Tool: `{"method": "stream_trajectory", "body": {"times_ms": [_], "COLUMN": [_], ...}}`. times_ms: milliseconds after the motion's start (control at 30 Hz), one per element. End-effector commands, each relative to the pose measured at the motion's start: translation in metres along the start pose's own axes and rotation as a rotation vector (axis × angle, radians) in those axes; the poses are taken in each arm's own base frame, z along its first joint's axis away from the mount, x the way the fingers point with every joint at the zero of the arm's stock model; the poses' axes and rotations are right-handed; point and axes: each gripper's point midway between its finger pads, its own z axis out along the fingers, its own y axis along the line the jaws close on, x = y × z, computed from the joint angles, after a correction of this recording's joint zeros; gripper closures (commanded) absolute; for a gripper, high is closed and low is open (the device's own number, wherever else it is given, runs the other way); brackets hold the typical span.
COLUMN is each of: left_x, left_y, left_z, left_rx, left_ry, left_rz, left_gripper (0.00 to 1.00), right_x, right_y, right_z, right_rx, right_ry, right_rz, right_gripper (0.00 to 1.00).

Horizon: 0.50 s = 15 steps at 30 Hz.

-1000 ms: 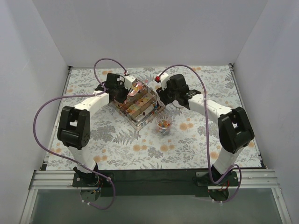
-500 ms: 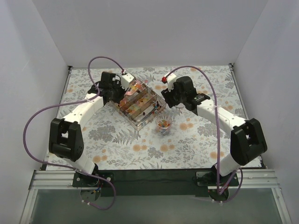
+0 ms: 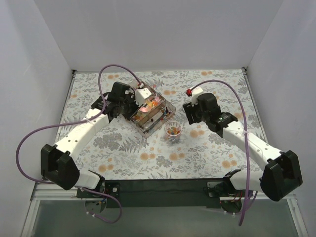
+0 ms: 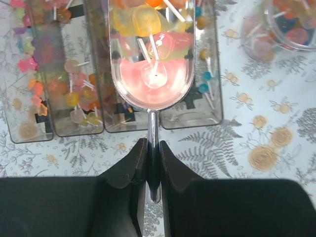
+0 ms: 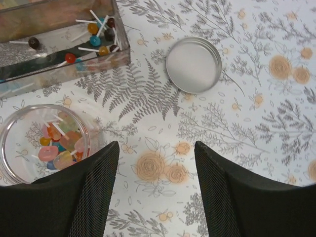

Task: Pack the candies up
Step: Scoop the fake candies from the storage box, then place the fake candies in the packing bottle.

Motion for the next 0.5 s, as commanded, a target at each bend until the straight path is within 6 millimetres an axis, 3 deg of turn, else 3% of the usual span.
{"method": "stream_trajectory", "body": {"times_ms": [0,233,467], "left_x": [-0.002,-0.004,0.015], "left_y": [-0.023,-0.064,-0.092], "left_z": [-0.024,-0.04,-0.046], "left_rx": [0.01,0.069,0.093], "left_ry": [0.004,0.024,0.154], "left_rz": [0.02,0.035,0.059], "left_gripper": [1.0,1.0,1.0], "right_x": [0.011,0.021,0.035], "right_y": [-0.016,-0.018,-0.017], "right_z": [-0.017,-0.035,-0.041], "right_rx": [0.105,0.123,0.123], "right_ry": [-0.012,-0.049,-0.046], "right_rz": [0.113,0.156,0.175], "right_gripper": [0.3,0.28,0.29]}}
